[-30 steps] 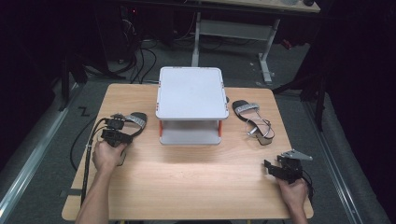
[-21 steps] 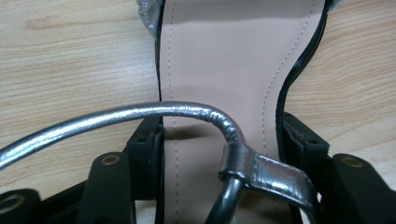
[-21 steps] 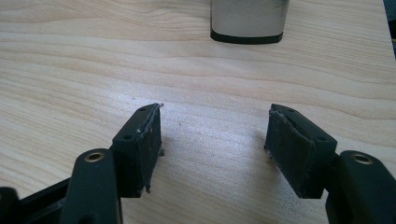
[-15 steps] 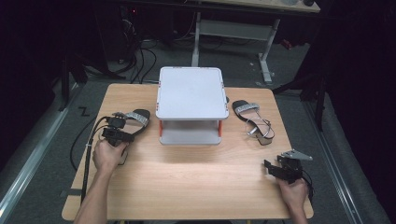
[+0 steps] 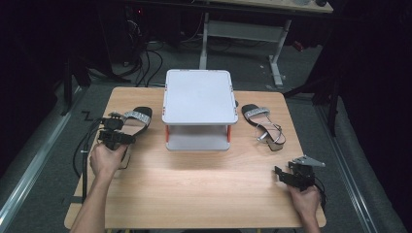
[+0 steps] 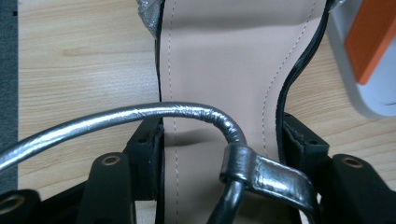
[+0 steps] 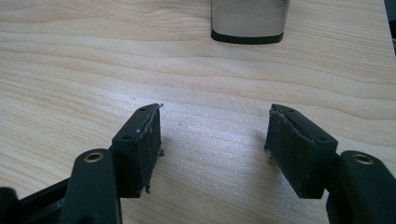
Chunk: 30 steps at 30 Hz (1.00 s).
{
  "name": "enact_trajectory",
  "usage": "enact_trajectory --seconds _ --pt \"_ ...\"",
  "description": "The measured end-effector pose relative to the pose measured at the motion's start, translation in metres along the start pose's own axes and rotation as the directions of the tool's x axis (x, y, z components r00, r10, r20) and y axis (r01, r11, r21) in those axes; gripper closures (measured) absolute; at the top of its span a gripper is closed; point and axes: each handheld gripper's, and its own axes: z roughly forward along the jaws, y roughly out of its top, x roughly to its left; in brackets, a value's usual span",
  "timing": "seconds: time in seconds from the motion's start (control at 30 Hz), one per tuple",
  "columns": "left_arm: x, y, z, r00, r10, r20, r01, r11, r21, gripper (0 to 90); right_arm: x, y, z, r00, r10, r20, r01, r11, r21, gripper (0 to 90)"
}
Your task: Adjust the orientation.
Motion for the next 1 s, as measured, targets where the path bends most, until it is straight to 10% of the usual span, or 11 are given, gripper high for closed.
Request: enact_trajectory --seconds 1.0 --pt "-0.022 0.023 -0.085 0.9965 0.022 0.08 -0.013 0.9936 -0.112 42.2 0.0 0.0 0.0 1.0 0.005 -0.003 -0.005 1.0 0.001 35.3"
